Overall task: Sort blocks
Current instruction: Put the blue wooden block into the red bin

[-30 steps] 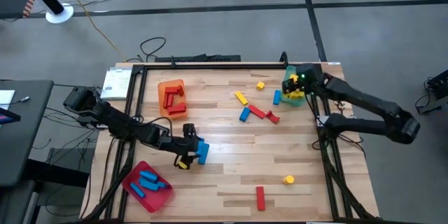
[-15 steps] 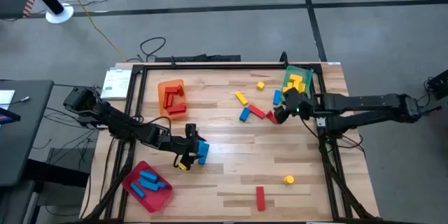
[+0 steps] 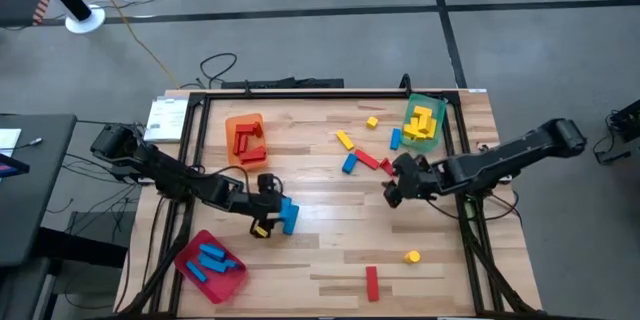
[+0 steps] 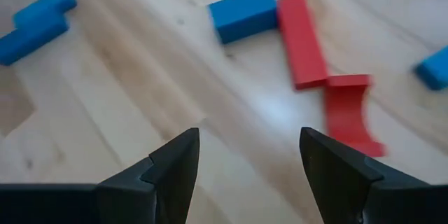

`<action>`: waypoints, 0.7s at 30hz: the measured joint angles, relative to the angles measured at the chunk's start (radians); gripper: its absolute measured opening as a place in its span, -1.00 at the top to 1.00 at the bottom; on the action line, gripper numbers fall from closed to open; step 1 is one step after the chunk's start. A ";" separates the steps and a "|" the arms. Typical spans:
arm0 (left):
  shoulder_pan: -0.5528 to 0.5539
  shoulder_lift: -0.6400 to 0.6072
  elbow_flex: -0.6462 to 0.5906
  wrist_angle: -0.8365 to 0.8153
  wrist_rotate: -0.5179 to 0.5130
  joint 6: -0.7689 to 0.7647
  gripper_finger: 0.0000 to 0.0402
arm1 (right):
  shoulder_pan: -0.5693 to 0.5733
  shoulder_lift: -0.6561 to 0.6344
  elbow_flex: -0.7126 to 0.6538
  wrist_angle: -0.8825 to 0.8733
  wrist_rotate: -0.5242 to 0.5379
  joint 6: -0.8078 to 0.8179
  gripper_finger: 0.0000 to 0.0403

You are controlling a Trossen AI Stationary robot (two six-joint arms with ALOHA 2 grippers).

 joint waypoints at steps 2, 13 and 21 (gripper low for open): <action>-0.003 0.000 0.000 -0.059 0.001 -0.033 -0.47 | 0.024 0.026 0.000 0.041 0.000 -0.004 -0.29; 0.001 0.002 -0.001 -0.064 0.000 -0.063 -0.47 | 0.061 0.095 0.000 0.211 0.003 -0.061 -0.29; 0.059 0.115 0.001 0.025 0.036 -0.046 -0.47 | 0.092 0.093 0.000 0.218 0.003 -0.060 -0.29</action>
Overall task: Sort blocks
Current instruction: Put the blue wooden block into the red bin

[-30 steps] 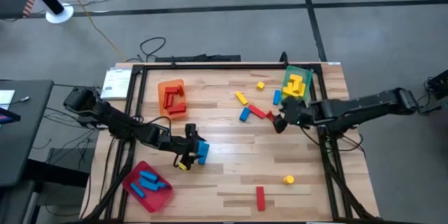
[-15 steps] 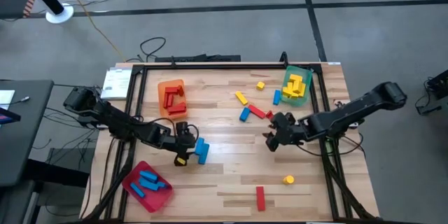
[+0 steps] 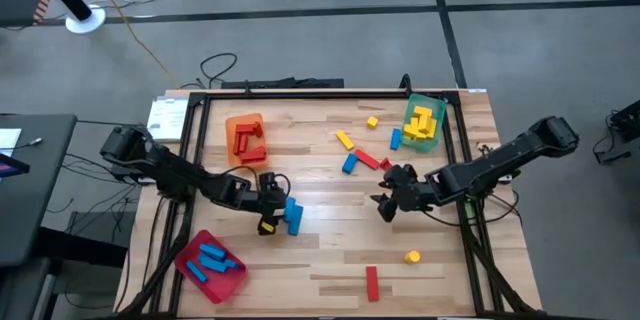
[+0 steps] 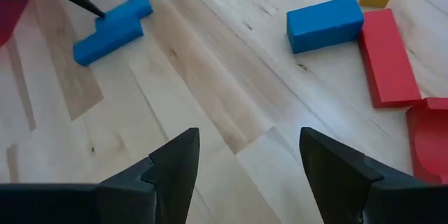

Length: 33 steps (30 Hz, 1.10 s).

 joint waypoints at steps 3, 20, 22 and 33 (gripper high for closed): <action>0.019 0.041 0.002 0.069 0.006 0.001 -0.47 | 0.013 0.000 0.000 0.015 0.000 0.000 -0.29; 0.263 0.035 0.022 0.157 -0.004 0.058 -0.47 | 0.028 0.000 0.000 0.146 0.000 -0.083 -0.29; 0.257 0.034 0.022 0.170 0.059 0.015 -0.47 | 0.031 0.000 0.000 0.152 0.000 -0.088 -0.29; 0.226 0.036 0.023 0.204 0.139 -0.217 -0.47 | 0.014 0.000 0.000 0.168 0.000 -0.141 -0.29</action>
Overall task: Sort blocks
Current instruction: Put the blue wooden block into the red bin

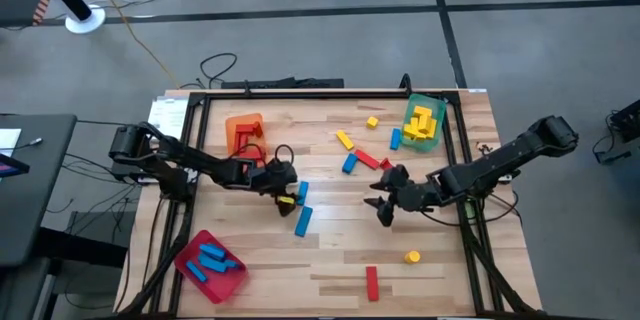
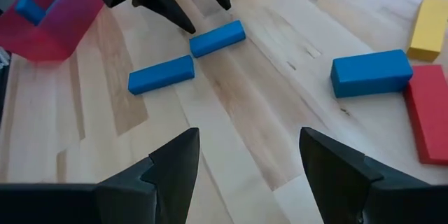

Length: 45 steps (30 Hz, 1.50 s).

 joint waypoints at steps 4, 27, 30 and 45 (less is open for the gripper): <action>0.000 0.022 0.004 0.041 -0.030 -0.016 -0.47 | -0.004 0.000 0.000 0.001 0.000 -0.013 -0.29; -0.030 0.236 0.268 -0.300 -0.210 0.216 -0.15 | 0.009 0.000 0.000 0.007 0.000 -0.017 -0.29; -0.033 0.199 0.268 -0.377 -0.225 0.303 -0.12 | 0.013 0.000 0.000 0.006 0.000 -0.017 -0.29; 0.004 0.085 0.254 -0.624 -0.103 0.410 -0.56 | 0.019 0.000 0.000 0.006 0.001 -0.017 -0.29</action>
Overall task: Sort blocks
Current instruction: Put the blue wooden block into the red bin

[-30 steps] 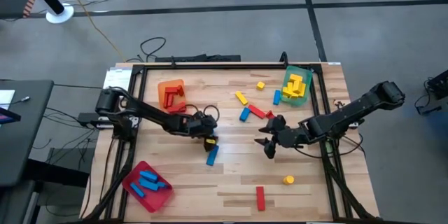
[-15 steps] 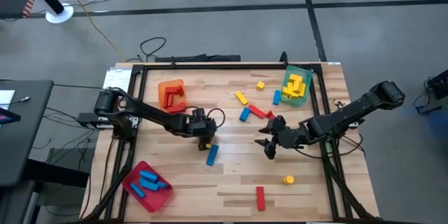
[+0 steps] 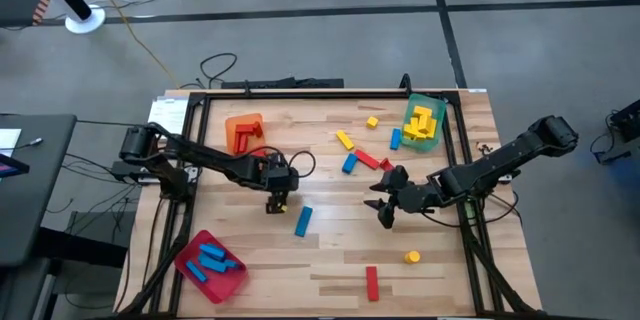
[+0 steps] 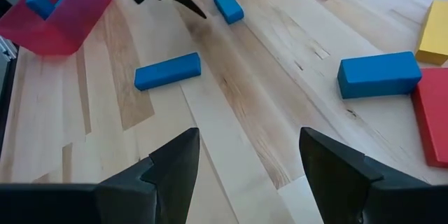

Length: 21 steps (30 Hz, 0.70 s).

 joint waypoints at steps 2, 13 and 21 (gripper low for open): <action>0.020 0.000 -0.025 -0.016 0.029 0.007 -0.56 | 0.003 0.000 0.000 0.000 0.000 0.004 -0.29; 0.082 -0.005 -0.101 0.014 0.144 0.033 -0.35 | 0.006 0.011 0.000 0.029 0.010 0.007 -0.29; 0.081 -0.003 -0.102 0.003 0.210 0.086 0.36 | 0.006 0.148 0.000 0.226 -0.001 -0.078 -0.29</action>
